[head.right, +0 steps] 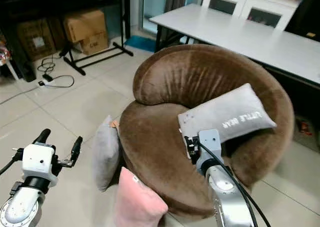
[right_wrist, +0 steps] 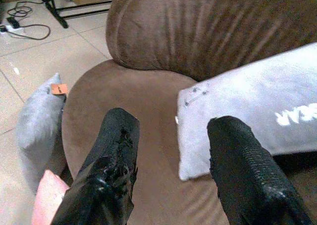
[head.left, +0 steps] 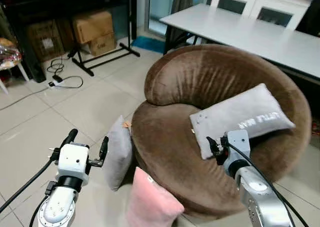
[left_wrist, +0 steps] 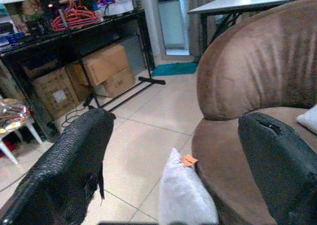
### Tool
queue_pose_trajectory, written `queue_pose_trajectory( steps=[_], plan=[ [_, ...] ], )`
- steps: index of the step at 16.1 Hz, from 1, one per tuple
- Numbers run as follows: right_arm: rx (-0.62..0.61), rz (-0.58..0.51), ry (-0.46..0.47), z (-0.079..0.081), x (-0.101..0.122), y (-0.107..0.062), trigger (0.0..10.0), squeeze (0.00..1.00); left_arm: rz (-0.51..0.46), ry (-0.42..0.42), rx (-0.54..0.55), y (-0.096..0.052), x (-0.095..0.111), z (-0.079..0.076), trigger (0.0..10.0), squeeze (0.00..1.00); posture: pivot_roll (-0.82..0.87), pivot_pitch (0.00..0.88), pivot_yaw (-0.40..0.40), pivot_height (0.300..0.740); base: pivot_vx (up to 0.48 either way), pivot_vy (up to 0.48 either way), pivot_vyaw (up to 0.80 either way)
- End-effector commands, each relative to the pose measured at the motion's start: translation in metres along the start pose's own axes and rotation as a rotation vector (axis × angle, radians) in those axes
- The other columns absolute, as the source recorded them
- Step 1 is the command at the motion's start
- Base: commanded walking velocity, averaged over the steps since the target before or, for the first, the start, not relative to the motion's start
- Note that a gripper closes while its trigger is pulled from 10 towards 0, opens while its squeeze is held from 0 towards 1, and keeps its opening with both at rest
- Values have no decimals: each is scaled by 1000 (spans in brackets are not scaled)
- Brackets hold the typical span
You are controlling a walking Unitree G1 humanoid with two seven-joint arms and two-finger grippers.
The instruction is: Move the pillow to the sofa from floor
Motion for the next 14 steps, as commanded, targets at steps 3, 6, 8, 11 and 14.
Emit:
queue_pose_trajectory(
  steps=[3, 6, 8, 11, 14],
  plan=[
    [-4, 4, -14, -3, 1, 1, 10000, 0, -15, 0, -8, 1, 4, -2, 10000, 0, 15, 3, -76, 740, 299, 0, 0],
    [10, 5, -11, -2, 1, 1, 10000, 0, -12, 8, 7, 0, 3, -1, 10000, 0, 15, 5, -80, 740, 0, 0, 0],
    [26, 4, -8, -1, 1, 1, 10000, 0, -13, 7, 10, 1, 3, -1, 10000, 0, 15, 5, -80, 740, 0, 0, 0],
    [36, -5, 15, 1, 2, 1, 10000, 0, -23, 4, 18, 1, 5, -1, 10000, 0, 17, 5, -81, 740, 0, 0, 0],
    [46, -19, 34, 3, 4, 1, 10000, 0, -30, 4, 23, 2, 7, -1, 10000, 0, 17, 3, -81, 715, 0, 0, 0]
  ],
)
Point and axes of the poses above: a point about 5 cm out from each wrist's last joint towards the gripper, its own y axis pointing out of the wrist towards the gripper, its own x axis along the axis of the wrist's last joint, z = x × y, the point moved 6 cm from there along y, pointing out of the wrist towards the gripper, and after that the axes turned 4 degrees about -y, right-handed, at the moved point
